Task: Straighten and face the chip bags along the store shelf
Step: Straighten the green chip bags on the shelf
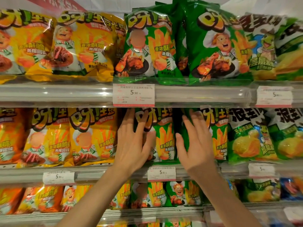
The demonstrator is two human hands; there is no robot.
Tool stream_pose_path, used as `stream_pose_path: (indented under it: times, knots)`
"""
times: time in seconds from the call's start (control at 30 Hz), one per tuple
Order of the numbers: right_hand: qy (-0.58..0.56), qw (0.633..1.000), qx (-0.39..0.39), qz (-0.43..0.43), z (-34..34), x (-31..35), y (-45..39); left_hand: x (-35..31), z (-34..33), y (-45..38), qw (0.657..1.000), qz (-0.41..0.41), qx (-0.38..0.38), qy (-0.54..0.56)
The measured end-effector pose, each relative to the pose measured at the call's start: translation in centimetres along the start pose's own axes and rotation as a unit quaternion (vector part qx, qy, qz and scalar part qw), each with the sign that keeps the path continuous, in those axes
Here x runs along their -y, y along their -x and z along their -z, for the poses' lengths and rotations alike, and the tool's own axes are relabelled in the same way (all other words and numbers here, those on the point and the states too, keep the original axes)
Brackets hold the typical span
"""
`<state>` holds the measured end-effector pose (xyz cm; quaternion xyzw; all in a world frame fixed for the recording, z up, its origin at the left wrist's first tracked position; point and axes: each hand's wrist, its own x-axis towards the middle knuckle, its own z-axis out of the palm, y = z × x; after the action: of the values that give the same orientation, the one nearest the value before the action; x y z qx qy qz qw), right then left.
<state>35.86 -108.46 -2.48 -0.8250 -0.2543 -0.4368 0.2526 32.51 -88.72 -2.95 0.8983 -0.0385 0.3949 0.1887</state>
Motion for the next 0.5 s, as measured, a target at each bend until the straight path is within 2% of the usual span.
stream_pose_path:
  times: [0.07,0.13,0.23,0.5]
  knots:
    - [0.060,0.998,-0.029,-0.022,0.3,-2.0,0.3,-0.6,-0.4,-0.3,0.998,-0.042,0.009,-0.041]
    - [0.131,0.988,0.013,-0.083,0.2,-3.2,0.2,-0.9,-1.1,-0.8,0.995,-0.060,0.025,-0.079]
    - [0.203,0.972,0.085,-0.081,-0.5,-3.9,0.0,-0.9,-2.1,-0.8,0.989,-0.070,0.034,-0.128]
    - [0.239,0.961,0.115,-0.077,-0.5,-5.4,-0.1,-1.0,-2.9,-0.9,0.986,-0.073,0.035,-0.147]
